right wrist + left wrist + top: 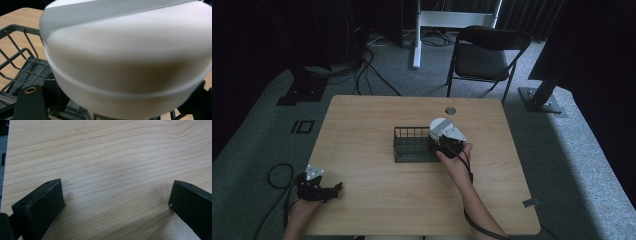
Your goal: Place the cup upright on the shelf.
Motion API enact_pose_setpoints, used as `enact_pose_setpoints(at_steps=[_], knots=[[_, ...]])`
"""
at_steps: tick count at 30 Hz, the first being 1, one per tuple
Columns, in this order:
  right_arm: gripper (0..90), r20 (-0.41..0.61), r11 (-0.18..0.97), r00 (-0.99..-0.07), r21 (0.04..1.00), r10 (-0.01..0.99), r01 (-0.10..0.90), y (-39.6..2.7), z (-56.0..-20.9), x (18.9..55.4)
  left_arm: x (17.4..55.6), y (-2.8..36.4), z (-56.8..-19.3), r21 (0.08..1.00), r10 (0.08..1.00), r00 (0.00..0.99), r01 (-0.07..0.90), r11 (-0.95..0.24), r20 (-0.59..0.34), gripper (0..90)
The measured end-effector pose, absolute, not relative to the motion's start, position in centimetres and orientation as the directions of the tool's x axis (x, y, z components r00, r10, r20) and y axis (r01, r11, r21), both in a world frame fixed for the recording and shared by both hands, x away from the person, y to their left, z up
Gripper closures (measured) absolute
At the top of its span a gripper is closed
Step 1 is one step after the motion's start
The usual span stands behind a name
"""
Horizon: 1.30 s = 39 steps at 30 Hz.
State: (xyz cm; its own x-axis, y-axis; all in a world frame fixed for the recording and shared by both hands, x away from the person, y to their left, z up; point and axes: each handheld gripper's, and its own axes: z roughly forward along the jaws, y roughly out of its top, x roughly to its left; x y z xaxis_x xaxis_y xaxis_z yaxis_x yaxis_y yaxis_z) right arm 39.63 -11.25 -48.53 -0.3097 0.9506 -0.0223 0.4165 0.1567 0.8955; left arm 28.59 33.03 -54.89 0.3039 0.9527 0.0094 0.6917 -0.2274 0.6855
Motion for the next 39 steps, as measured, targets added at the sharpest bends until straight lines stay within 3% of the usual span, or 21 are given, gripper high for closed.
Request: enact_pose_setpoints(at_steps=[8, 11, 39], knots=[[17.4, 0.018, 0.124, -0.337, 0.911, 0.941, 0.394, -11.7, -48.8, 39.5, 28.6, 33.0, -54.9, 0.685, 0.953, 0.304, 0.692, -0.227, 0.009, 0.1], [12.7, 0.021, 0.119, -0.346, 0.918, 0.938, 0.379, -11.8, -48.7, 39.3, 28.6, 33.0, -54.9, 0.686, 0.953, 0.304, 0.692, -0.227, 0.009, 0.1], [12.1, 0.017, 0.126, -0.386, 0.931, 0.922, 0.341, -12.9, -48.4, 37.9, 28.6, 33.0, -54.9, 0.686, 0.953, 0.304, 0.692, -0.227, 0.009, 0.1]])
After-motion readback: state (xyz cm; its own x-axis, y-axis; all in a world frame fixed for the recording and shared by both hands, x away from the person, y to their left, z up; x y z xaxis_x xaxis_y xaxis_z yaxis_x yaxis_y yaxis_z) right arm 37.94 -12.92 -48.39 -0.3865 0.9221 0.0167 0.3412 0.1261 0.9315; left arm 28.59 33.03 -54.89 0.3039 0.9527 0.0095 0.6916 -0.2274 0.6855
